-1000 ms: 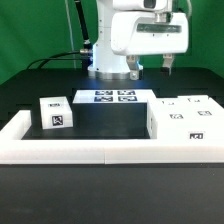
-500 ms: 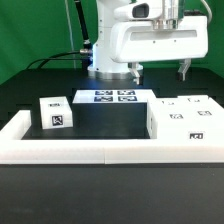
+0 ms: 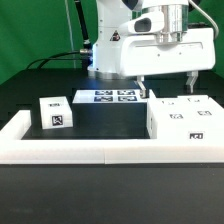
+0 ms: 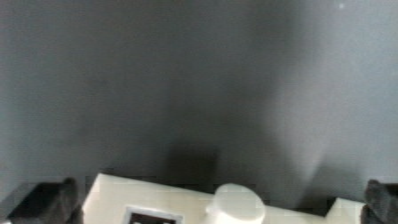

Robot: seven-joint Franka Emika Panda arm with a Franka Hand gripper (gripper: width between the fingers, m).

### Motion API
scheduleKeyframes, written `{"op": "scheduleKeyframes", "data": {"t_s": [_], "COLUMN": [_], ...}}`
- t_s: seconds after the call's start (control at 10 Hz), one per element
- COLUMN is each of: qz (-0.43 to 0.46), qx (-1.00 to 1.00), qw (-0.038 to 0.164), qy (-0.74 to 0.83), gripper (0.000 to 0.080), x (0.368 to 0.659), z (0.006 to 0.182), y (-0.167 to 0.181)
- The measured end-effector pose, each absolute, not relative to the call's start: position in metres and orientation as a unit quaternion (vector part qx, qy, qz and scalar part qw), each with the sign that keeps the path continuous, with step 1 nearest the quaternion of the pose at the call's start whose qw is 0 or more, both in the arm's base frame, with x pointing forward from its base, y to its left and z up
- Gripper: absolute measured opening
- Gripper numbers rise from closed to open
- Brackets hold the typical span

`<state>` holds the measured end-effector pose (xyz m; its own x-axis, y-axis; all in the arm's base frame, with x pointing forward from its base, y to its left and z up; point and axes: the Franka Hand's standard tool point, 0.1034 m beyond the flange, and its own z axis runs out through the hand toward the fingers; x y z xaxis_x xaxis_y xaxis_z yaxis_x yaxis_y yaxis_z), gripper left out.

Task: Assemble cabinet

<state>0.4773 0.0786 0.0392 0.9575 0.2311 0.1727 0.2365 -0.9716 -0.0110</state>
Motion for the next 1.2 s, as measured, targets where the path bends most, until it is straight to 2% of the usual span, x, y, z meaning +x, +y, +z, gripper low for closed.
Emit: {"op": "scheduleKeyframes", "data": {"t_s": [0.2,0.7,1.0,1.2], "qz": [-0.085,-0.084,-0.086,-0.095], "qx": [-0.990,-0.989,-0.994,-0.993], "qw": [0.018,0.018,0.027,0.029], "qy": [-0.111,-0.119,-0.058,-0.056], "gripper": [0.0797,0.0797,0.0797,0.0797], "x": [0.484,0.482,0.477,0.477], "z": [0.029,0.028,0.012,0.007], "y": [0.076,0.077,0.085,0.090]}}
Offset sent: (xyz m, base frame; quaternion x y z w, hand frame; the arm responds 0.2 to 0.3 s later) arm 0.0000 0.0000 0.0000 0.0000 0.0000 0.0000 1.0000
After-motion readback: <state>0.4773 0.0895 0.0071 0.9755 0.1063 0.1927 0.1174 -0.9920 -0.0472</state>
